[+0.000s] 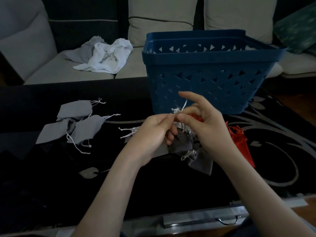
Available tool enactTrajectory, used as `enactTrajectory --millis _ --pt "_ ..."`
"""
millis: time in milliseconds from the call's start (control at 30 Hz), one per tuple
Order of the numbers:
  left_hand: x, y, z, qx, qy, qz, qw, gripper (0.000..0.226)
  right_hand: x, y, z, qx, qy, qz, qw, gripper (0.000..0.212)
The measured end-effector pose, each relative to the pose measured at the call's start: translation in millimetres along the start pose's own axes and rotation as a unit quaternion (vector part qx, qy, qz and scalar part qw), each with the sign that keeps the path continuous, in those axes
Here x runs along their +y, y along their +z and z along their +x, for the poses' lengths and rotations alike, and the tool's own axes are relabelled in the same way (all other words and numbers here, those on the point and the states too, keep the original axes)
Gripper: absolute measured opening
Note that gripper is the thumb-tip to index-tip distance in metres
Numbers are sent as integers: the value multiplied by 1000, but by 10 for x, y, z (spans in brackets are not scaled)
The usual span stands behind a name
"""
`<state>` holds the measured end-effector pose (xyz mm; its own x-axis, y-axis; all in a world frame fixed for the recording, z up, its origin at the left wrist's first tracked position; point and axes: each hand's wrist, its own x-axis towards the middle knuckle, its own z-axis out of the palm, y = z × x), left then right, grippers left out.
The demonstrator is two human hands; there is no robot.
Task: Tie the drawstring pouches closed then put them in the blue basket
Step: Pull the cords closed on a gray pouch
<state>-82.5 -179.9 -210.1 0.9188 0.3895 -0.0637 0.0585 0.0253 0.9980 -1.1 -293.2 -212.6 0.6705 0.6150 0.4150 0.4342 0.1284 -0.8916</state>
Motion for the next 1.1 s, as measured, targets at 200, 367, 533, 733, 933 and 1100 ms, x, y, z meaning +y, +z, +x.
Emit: enactTrajectory --millis 200,367,533,733,933,1100 --pt "-19 -18 -6 -41 -38 81 995 29 32 -18 23 2 88 127 988 34" --pt "3 33 -63 -76 -35 104 991 18 44 32 33 -44 117 114 986 33" --pt "-29 68 -26 -8 12 104 995 33 26 44 20 -30 123 156 980 31" --pt "4 90 20 58 -29 20 998 35 54 51 -10 4 83 16 996 32" --pt "83 198 -4 61 -79 -117 988 33 70 128 -99 92 -39 -185 978 25" --pt "73 179 16 55 -87 -155 983 28 33 137 -96 94 -68 -197 973 28"
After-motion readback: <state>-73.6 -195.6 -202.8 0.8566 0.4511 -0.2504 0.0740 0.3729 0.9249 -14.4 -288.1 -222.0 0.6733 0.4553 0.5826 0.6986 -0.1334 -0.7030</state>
